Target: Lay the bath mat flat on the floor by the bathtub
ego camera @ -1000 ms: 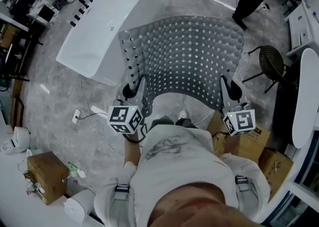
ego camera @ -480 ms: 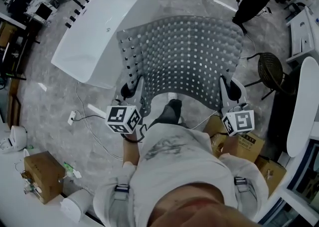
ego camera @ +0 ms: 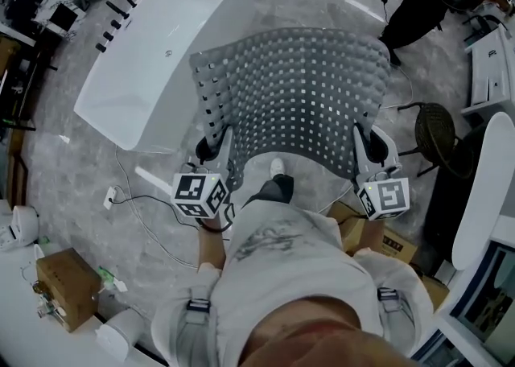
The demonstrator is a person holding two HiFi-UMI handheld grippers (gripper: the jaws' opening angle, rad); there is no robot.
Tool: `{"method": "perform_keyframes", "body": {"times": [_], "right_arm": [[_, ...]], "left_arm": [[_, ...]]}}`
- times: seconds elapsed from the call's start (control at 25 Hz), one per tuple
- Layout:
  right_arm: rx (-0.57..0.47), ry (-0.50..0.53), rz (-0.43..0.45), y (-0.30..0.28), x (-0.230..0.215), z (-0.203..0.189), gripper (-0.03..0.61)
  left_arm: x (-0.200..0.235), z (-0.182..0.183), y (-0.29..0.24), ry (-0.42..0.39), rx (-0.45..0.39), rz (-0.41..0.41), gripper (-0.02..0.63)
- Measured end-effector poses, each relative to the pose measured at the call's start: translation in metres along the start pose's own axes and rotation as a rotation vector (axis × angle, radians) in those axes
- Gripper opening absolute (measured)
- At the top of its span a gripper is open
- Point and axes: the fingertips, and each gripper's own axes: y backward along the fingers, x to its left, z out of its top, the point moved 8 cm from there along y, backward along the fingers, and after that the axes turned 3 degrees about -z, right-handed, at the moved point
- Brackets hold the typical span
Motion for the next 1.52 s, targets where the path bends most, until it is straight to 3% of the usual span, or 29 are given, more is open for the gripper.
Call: {"method": "perform_keyframes", "body": {"times": [0.36, 0.76, 1.24, 1.52], "right_arm": [[0.013, 0.035, 0.000, -0.080, -0.035, 0.018, 0.044], [0.021, 0.055, 0.058, -0.145, -0.080, 0.014, 0.044], [0.070, 0.091, 0.286, -0.277, -0.179, 0.010, 0.045], [0.114, 0.135, 0.446, -0.340, -0.239, 0.043, 0.046]], "left_arm": [[0.042, 0.032, -0.074, 0.006, -0.004, 0.003, 0.087], [0.051, 0.040, -0.126, 0.024, -0.003, 0.057, 0.087], [0.036, 0.046, -0.226, 0.122, 0.005, 0.248, 0.087], [0.007, 0.078, -0.275, 0.179, 0.024, 0.393, 0.087]]}}
